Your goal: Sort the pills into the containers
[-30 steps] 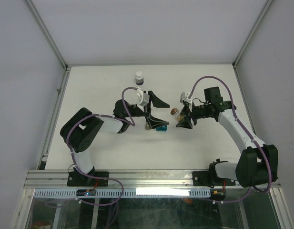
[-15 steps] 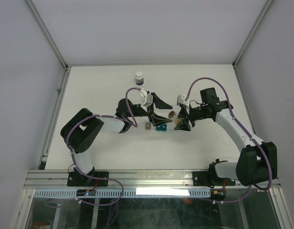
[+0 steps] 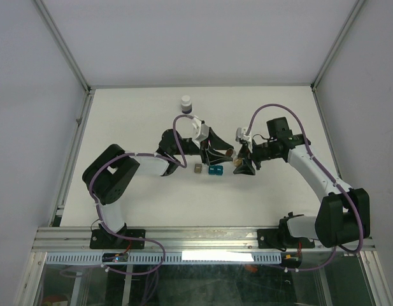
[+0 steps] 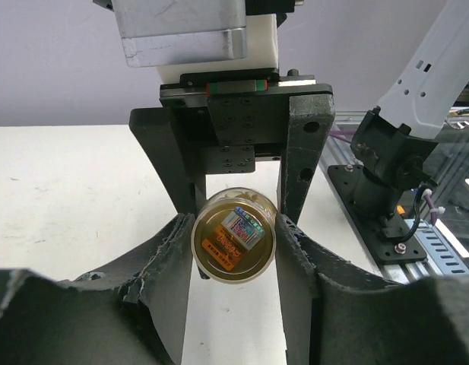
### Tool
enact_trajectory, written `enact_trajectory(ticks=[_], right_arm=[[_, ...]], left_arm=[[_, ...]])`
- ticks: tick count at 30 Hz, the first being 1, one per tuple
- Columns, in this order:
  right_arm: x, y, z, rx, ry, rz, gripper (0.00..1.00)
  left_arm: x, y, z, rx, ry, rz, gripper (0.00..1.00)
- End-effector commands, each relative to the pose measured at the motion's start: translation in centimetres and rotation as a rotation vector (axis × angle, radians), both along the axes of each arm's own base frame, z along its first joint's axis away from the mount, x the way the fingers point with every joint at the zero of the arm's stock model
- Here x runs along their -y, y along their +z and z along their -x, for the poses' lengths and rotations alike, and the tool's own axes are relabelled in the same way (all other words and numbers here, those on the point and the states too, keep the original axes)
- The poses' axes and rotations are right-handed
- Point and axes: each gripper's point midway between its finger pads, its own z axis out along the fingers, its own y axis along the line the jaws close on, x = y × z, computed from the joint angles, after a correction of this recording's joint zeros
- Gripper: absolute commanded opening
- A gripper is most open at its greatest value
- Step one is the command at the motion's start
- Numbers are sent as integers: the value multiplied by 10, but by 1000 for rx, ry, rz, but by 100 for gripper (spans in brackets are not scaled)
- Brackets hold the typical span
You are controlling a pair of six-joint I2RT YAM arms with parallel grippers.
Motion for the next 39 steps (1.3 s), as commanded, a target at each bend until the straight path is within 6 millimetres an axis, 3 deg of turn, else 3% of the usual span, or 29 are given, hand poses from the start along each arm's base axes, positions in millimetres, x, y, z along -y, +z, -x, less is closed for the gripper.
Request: enact_trajectory(ticks=[1,8,11,20,26,32,36,39], right_arm=[[-6,15,-4,44,20,-33,0],[3,22,-18,42,-55,-36,0],[8,22,-26,45,-106,-22,0],[18,18,-43,43,-194,3,0],[18,19,-40,38,-180,-12,0],[17,20,-37,38,-166,-20,0],[17,22,-34,32,-152,-32,0],[16,23,-33,32,-145,-39,0]], left_arm=[[6,18,-5,13,4,35,23],[9,32,-35,-221,133,44,0],[11,34,-50,-356,203,51,0],[16,41,-61,-535,266,79,0],[22,37,-58,-531,222,64,35],[13,41,-62,-481,287,86,79],[4,43,-66,-438,353,95,98],[-4,48,-66,-392,386,104,99]])
